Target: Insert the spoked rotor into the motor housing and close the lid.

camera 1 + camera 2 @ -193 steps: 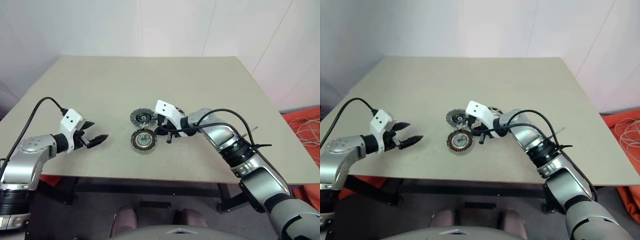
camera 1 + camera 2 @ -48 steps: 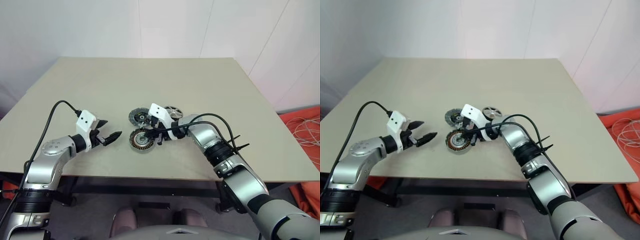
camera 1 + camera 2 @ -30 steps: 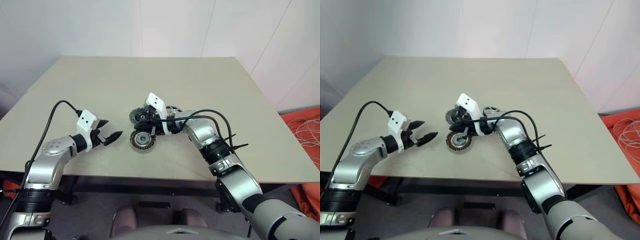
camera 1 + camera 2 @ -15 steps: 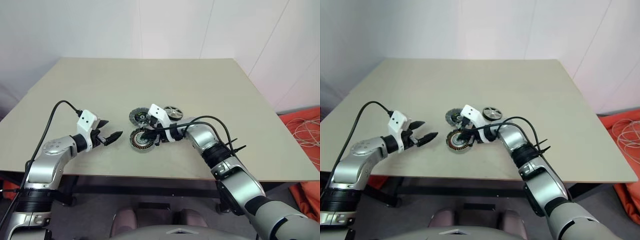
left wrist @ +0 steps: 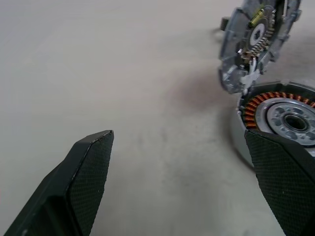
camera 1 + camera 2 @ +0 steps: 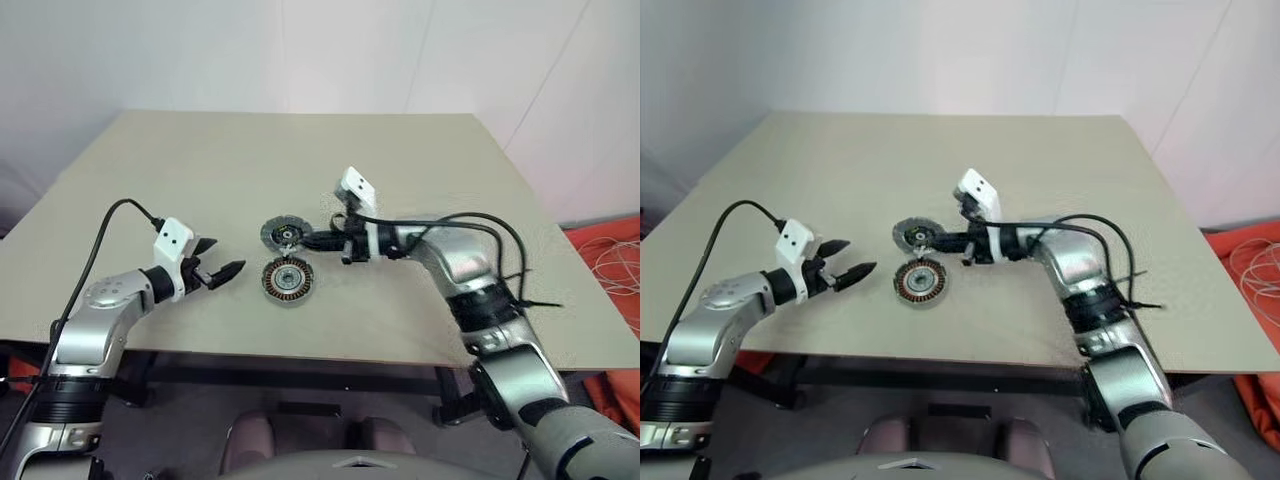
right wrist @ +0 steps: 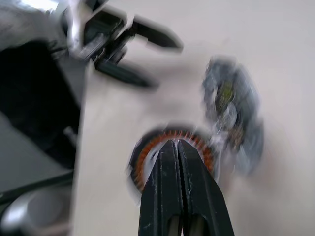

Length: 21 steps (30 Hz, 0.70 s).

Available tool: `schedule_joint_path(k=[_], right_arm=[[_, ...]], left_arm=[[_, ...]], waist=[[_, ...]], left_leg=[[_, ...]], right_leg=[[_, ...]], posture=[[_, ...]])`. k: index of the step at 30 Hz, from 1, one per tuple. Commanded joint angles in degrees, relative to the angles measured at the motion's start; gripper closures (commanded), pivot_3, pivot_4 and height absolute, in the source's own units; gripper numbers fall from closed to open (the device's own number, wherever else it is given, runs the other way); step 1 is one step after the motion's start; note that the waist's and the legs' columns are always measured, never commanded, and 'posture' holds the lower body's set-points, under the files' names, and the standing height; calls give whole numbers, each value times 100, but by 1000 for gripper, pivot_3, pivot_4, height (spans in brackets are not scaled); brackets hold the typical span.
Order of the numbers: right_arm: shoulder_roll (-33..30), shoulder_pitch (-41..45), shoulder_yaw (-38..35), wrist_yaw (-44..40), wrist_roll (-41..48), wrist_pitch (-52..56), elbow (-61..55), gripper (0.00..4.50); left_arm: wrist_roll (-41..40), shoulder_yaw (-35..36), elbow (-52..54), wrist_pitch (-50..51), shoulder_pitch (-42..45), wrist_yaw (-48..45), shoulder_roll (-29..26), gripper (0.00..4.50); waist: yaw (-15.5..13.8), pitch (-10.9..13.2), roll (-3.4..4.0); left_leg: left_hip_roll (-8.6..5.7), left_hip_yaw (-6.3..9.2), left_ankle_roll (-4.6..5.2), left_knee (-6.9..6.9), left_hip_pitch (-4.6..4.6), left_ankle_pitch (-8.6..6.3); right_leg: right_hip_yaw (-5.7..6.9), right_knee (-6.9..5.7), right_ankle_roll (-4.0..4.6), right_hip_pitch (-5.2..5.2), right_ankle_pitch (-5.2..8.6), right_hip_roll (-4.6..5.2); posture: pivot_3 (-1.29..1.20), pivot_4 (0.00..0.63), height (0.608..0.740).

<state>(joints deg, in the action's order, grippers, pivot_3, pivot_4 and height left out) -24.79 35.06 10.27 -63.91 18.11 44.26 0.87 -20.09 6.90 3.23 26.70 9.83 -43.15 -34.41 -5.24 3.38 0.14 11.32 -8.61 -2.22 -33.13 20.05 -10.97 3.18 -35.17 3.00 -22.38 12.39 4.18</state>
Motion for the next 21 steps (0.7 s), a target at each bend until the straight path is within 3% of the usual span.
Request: schedule_joint_path(k=[1, 5, 8, 10, 14, 21], right_arm=[[-394, -208, -719, 182, 503, 537, -565, 4473], [-400, -405, -1350, 1185, 423, 805, -288, 4473], [-185, -343, -2050, 1899, 764, 1675, -9, 4473], [-135, -226, -2115, 2210, 801, 2305, 153, 4473], [560, 223, -3137, 2906, 1268, 3452, 610, 3663], [1603, 879, -4869, 4327, 1317, 3983, 1478, 1197]], left_arm=[[-50, 235, 51, -150, 30, -18, -106, 0], [-81, 327, 23, -293, -60, -68, -67, 0], [-150, 405, 31, -407, -111, -55, 3, 0], [-99, 421, 13, -635, -149, -52, 33, 0], [-96, 417, 16, -716, -215, -54, 36, 0], [-151, 434, 123, -668, -332, -17, 23, 0]], waist=[[-27, 0, 0], [-8, 0, 0], [-21, 0, 0], [-26, 0, 1], [1, 0, 4], [-52, 1, 7]], left_leg=[[0, -1, 0, 0, -2, 0], [6, -4, 2, 1, -18, -1], [3, -4, -8, 1, -19, 5], [1, -3, -8, 0, -19, 6], [2, -4, -11, 1, -18, 7], [1, -6, -28, 1, -2, 17]], right_leg=[[0, 2, -1, 2, 0, 0], [0, -6, -31, 5, 18, -2], [0, -13, -33, 2, 19, -2], [0, -16, -33, 3, 19, -2], [-1, -22, -5, -3, 3, -2], [-2, -32, -1, -23, 1, -1]], posture=[[0, 0, 740], [0, 0, 740], [0, 0, 740], [0, 0, 740], [0, 0, 740], [0, 0, 740]])
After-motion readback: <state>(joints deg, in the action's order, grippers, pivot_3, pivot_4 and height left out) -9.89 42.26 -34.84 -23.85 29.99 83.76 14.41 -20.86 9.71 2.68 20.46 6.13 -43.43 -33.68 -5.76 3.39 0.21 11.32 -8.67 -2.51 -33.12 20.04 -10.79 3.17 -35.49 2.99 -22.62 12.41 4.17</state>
